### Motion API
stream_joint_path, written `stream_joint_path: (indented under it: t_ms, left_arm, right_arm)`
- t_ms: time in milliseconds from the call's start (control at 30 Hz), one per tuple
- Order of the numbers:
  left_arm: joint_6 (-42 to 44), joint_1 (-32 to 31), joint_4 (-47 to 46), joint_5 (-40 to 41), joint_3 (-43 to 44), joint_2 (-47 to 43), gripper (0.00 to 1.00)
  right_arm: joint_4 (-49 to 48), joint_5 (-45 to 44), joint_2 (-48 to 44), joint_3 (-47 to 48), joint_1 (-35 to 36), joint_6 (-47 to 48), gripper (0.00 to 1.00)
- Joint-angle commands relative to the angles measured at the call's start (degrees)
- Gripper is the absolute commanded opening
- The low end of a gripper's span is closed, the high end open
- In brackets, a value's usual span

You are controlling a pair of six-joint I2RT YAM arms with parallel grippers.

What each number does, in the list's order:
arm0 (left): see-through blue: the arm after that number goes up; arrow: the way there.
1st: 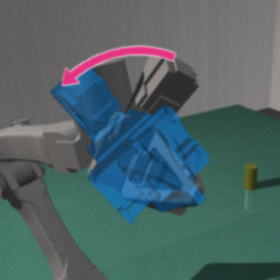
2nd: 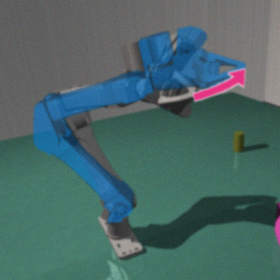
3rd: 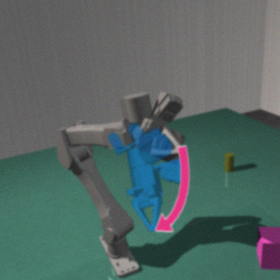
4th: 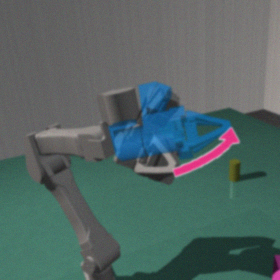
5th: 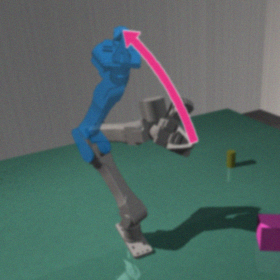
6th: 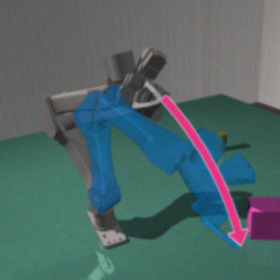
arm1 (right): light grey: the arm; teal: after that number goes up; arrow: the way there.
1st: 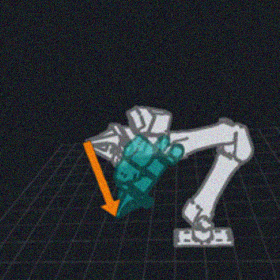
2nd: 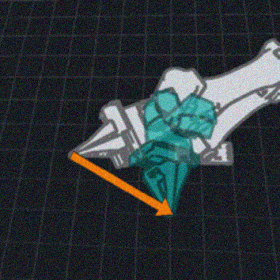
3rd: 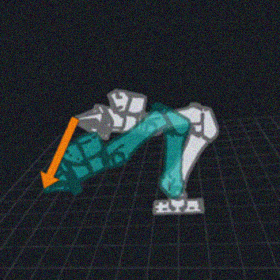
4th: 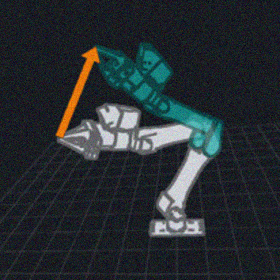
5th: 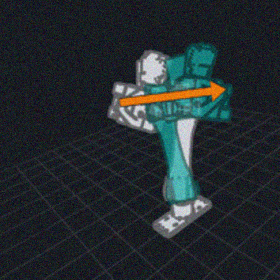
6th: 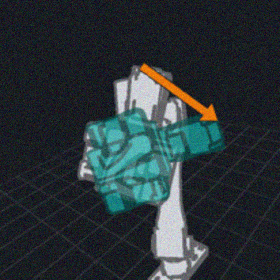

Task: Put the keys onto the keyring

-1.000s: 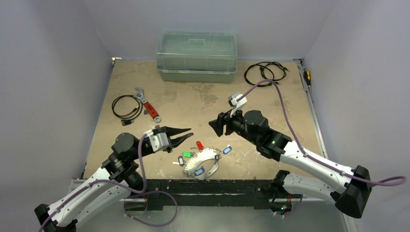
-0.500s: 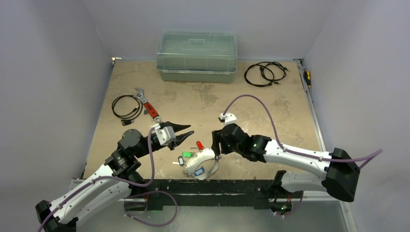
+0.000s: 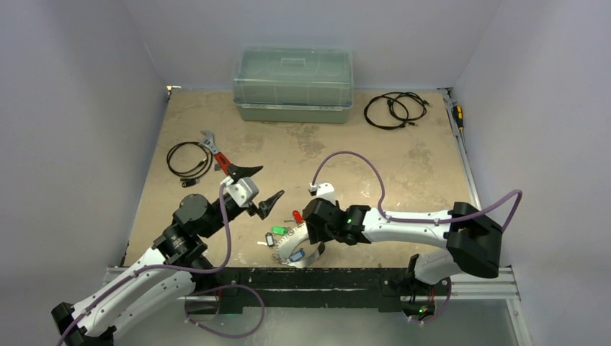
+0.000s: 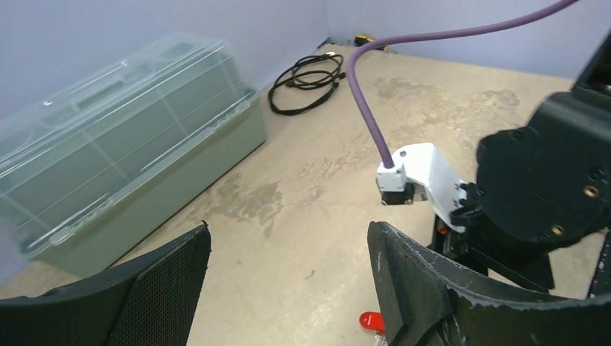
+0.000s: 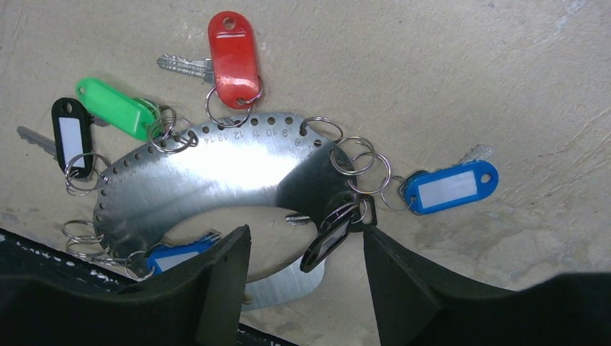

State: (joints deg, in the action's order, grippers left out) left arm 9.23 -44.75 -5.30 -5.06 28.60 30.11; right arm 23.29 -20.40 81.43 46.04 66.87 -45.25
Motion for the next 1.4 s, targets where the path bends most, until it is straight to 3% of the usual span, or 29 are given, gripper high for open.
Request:
stream_joint_path:
  t_ms: [0,367,567,800,1167,1367]
  left_arm:
    - [0.96,0.28,0.45,6.78,2.56,-0.66,0.79]
    - [1.01,0.28,0.73,6.47,2.44,-1.05,0.79]
    - [1.20,0.27,0.81,6.62,2.43,-1.32,0.79]
    - [1.39,0.28,0.73,6.89,2.34,-1.61,0.79]
    - [0.44,0.27,-0.25,11.01,2.10,-1.98,0.80]
    - [-1.90,0.27,-1.35,14.75,2.22,-1.72,0.92]
  right_arm:
    - [2.72,-4.19,1.85,3.26,1.14,-3.02,0.60]
    - [4.38,-5.14,2.86,2.71,1.85,-3.87,0.32]
    - [5.10,-5.11,3.25,2.79,2.17,-3.61,0.00]
    - [11.88,-9.77,0.70,5.20,2.65,-2.99,0.00]
    - [19.23,-16.76,-9.23,14.65,2.64,5.80,0.00]
    - [18.71,-16.01,-12.92,20.21,2.60,11.43,0.00]
